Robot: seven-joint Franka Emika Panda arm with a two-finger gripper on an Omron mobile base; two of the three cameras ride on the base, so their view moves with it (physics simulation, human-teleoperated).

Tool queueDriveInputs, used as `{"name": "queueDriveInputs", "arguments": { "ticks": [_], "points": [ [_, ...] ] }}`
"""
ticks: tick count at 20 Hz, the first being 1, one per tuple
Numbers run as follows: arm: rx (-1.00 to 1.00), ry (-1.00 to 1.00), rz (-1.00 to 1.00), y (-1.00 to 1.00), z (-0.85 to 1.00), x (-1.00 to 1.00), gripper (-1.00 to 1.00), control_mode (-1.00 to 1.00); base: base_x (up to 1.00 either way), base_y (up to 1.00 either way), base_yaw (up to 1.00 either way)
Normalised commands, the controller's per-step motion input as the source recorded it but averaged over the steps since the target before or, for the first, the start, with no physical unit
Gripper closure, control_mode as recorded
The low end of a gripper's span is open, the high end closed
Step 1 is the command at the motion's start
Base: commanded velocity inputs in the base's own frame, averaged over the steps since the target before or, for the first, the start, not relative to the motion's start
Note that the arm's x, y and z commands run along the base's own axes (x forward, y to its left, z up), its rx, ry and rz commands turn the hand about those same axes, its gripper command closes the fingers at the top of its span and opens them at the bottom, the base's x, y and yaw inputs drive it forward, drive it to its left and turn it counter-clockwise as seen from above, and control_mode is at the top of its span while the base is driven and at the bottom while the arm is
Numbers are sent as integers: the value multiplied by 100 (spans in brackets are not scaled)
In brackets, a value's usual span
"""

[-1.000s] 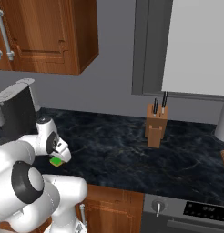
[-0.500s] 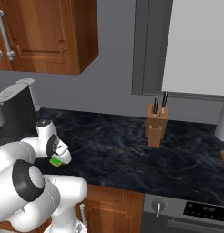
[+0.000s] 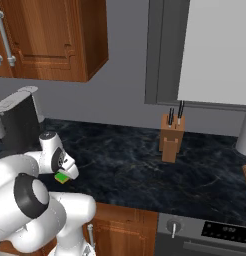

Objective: Pick up the sponge from the counter and clean the cutting board by briefly scrubbing or pressing down on the cutting board. Once finished, release the sponge.

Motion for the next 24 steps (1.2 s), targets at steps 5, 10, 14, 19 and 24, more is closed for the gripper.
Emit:
{"name": "queueDriveInputs", "arguments": {
  "ticks": [5,10,14,19,24],
  "points": [
    [0,-1,0,0,-1,4,-100,-100,0,0,0],
    [0,0,0,0,-3,0,-100,-100,0,0,0],
    [0,-1,0,0,0,0,-100,-100,0,0,0],
    [0,-2,0,0,0,0,-100,-100,0,0,0],
    [0,-1,0,0,0,0,-100,-100,0,0,0]
  ]
}}
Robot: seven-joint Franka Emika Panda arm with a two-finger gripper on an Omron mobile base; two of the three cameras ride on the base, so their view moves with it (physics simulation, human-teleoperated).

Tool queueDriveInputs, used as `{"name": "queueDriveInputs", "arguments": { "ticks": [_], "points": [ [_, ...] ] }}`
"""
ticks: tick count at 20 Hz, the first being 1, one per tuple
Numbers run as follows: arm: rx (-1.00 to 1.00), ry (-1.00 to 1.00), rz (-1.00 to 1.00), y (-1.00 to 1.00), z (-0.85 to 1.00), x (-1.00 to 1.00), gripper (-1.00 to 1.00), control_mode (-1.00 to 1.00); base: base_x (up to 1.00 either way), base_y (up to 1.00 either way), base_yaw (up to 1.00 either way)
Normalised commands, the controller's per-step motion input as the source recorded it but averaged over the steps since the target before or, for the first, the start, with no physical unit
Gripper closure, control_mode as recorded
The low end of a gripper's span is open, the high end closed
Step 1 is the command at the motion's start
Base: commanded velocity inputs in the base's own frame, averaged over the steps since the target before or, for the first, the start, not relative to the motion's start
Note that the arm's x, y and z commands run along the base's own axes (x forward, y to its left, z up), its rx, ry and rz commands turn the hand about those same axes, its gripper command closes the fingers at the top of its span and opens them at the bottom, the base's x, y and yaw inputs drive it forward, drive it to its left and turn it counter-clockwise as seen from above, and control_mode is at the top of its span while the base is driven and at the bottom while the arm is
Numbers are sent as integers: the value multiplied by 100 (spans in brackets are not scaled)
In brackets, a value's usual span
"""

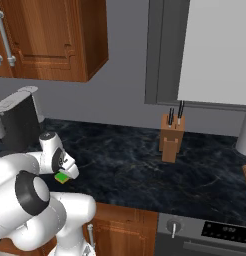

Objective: Pick up the sponge from the counter and clean the cutting board by briefly scrubbing or pressing down on the cutting board. Once finished, release the sponge.

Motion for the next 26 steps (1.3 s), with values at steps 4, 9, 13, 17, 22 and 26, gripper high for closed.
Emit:
{"name": "queueDriveInputs", "arguments": {
  "ticks": [4,9,13,17,22,26],
  "points": [
    [0,-1,0,0,-1,0,-100,-100,0,0,0],
    [0,0,0,0,-3,0,-100,-100,0,0,0],
    [0,0,0,-6,-6,0,100,-100,0,0,0],
    [0,0,0,-12,-2,0,100,-100,0,0,0],
    [0,0,0,-18,-3,0,100,-100,0,0,0],
    [1,-1,0,-14,-3,0,100,-100,0,0,0]
  ]
}}
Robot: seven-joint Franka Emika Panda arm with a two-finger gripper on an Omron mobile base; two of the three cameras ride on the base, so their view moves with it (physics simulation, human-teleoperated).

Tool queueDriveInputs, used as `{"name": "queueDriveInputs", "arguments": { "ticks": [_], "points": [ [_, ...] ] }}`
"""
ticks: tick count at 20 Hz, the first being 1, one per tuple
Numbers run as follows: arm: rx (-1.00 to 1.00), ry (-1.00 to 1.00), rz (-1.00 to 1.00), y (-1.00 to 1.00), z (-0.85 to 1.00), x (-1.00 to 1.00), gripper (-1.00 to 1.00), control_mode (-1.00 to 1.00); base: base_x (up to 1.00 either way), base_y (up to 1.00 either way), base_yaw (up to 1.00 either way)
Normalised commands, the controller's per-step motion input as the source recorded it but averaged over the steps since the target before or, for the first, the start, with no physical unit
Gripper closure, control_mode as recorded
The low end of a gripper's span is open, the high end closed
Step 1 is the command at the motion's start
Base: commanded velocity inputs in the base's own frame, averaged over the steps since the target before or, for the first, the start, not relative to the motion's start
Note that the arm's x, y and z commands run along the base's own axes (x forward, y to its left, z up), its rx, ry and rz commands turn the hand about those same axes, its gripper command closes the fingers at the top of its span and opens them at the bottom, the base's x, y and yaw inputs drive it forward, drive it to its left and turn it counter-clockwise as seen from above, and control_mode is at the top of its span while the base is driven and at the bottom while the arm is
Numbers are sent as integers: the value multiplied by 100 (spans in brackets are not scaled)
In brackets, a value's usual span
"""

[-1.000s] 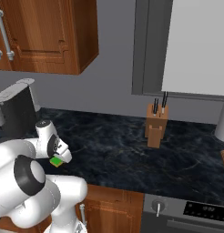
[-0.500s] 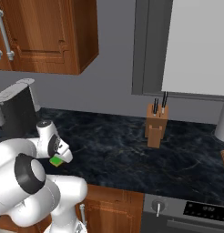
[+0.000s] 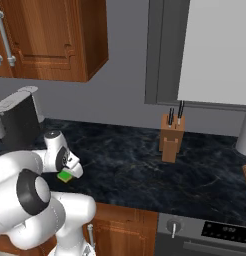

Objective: Pick up the sponge from the counter and clean the cutting board by briefly scrubbing or pressing down on the cutting board. Once finished, release the sponge.

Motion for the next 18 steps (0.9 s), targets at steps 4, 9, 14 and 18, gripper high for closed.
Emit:
{"name": "queueDriveInputs", "arguments": {
  "ticks": [4,9,14,18],
  "points": [
    [6,-14,0,-18,47,-16,100,-100,0,0,0],
    [0,-11,0,-19,96,-32,100,-100,0,0,0],
    [0,-1,0,-36,87,-31,100,-100,0,0,0],
    [0,-3,0,-59,68,-26,100,-100,0,0,0]
  ]
}}
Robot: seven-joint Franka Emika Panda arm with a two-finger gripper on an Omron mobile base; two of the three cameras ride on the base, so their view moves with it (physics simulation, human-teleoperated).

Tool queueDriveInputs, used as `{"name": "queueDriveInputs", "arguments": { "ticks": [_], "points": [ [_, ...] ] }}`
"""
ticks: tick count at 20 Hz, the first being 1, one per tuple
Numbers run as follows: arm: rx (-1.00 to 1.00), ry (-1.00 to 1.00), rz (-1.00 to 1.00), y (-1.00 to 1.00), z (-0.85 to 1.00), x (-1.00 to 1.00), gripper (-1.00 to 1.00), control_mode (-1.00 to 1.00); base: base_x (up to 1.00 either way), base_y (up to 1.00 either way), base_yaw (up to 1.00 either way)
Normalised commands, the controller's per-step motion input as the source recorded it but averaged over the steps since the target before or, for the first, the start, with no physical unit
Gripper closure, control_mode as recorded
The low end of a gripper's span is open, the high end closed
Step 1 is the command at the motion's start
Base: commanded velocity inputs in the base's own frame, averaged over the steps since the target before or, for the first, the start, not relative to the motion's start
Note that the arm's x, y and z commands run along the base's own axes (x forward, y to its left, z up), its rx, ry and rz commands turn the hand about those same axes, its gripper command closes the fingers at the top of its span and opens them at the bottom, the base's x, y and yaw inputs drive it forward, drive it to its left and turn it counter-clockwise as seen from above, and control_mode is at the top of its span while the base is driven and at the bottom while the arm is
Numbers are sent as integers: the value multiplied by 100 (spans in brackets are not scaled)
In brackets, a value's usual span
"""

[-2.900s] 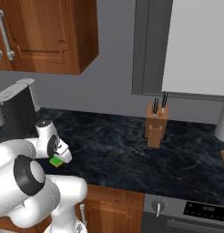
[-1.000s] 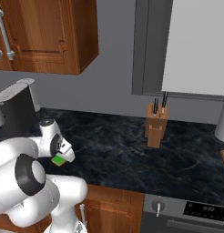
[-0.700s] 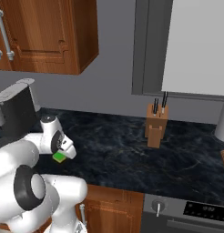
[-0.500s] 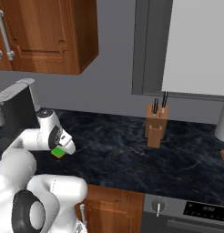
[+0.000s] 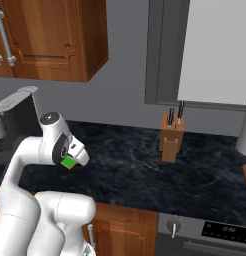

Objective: Pick up the sponge from the counter and clean the cutting board by briefly scrubbing or pressing down on the cutting board. Once finished, release the sponge.

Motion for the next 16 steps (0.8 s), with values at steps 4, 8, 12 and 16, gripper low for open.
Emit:
{"name": "queueDriveInputs", "arguments": {
  "ticks": [4,8,12,16],
  "points": [
    [0,-3,0,-34,50,-23,100,-100,0,0,0],
    [0,0,0,-7,46,-24,100,-100,0,0,0],
    [-1,0,0,-13,29,-17,100,-100,0,0,0],
    [-4,0,0,-14,17,0,100,-100,0,0,0]
  ]
}}
